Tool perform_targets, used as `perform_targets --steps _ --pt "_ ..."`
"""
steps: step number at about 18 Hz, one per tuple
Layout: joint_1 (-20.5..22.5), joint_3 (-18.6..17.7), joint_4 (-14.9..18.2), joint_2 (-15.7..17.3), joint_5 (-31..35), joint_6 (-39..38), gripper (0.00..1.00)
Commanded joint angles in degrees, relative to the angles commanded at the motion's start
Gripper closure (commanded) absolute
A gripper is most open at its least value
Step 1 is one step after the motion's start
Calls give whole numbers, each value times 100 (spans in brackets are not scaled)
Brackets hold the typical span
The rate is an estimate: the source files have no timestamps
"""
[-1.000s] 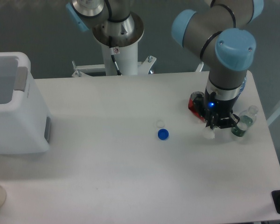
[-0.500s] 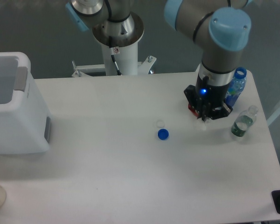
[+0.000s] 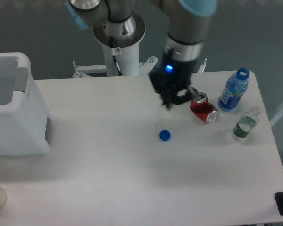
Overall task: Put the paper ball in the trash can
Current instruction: 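Carry the paper ball across the table toward the white trash bin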
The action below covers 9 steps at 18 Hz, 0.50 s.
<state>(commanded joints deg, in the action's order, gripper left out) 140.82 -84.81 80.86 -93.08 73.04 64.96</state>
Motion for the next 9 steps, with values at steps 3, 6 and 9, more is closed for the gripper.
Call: perform_targets --steps 3,6,9 --pt "-414 -9 -9 106 -114 -404 100" --pt "-687 -9 -9 299 -377 -694 100" --pt "-950 9 -18 431 -554 -1028 100"
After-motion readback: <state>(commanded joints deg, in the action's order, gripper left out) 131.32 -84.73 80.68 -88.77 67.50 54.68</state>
